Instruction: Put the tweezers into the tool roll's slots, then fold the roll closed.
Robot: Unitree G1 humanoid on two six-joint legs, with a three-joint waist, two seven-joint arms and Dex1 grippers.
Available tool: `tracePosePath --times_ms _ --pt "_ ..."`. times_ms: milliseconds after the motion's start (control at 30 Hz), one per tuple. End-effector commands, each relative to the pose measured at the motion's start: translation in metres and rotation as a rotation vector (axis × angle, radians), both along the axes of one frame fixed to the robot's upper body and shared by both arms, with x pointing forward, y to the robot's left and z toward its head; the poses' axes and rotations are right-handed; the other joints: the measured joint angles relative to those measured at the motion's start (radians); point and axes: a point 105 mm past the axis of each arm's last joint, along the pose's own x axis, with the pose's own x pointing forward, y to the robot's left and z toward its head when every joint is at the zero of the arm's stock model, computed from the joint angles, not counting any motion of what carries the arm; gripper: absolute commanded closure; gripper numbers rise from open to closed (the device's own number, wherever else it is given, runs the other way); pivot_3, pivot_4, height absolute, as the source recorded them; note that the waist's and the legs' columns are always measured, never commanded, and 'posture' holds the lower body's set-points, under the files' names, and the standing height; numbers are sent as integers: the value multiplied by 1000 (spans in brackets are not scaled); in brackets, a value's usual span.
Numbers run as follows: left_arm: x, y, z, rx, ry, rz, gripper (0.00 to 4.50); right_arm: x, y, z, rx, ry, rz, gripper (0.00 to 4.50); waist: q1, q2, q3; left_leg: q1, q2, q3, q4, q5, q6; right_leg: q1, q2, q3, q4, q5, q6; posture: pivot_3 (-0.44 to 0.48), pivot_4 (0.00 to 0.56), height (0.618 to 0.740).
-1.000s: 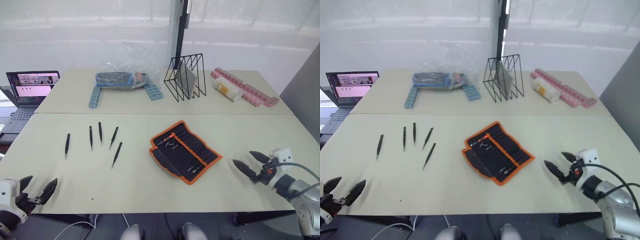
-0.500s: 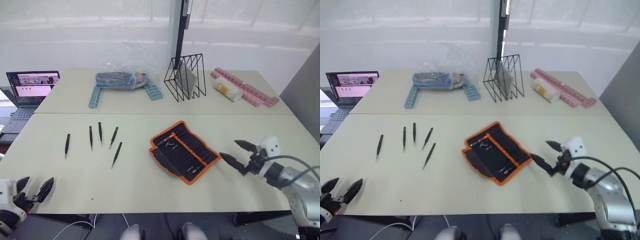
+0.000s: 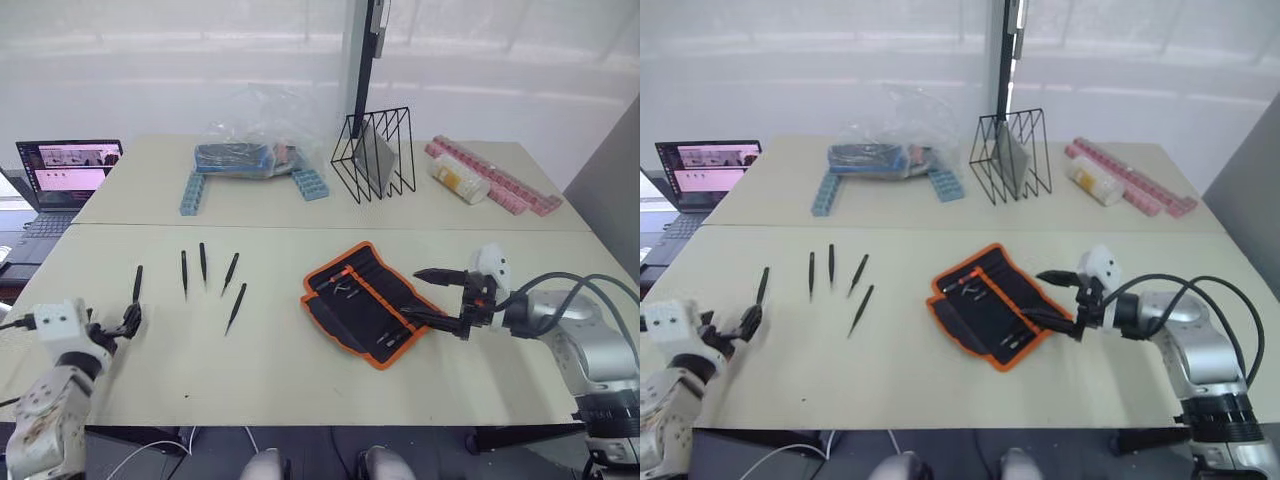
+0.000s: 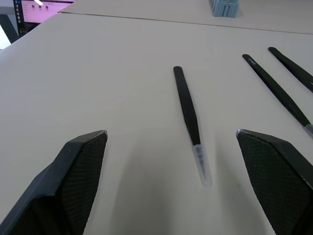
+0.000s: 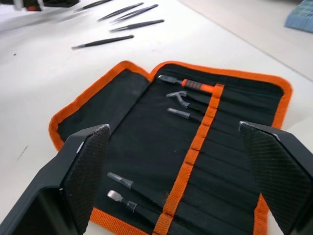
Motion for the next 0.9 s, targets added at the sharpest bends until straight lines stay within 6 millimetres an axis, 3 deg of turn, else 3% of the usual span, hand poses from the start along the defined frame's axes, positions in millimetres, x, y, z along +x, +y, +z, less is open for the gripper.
tracePosePath --times_ms 33,367,833,900 --pt "11 2 3 38 30 14 0 1 4 10 -1 -39 26 49 -1 0 0 0 0 0 0 0 0 -1 0 0 0 0 0 0 150 725" --pt "26 -8 -18 -21 153 -2 0 -3 8 11 12 -43 13 49 2 0 0 0 0 1 0 1 -1 0 -1 0 0 0 0 0 150 725" --pt "34 -21 -19 -63 165 -36 4465 -5 4 8 5 -33 -18 0 13 0 0 0 -2 1 0 1 -2 1 -3 0 1 1 2 0 150 725" --pt "35 -22 -19 -65 166 -38 4465 -6 4 8 4 -31 -21 0 15 0 0 0 -2 1 0 1 -2 1 -3 0 1 1 2 0 150 725"
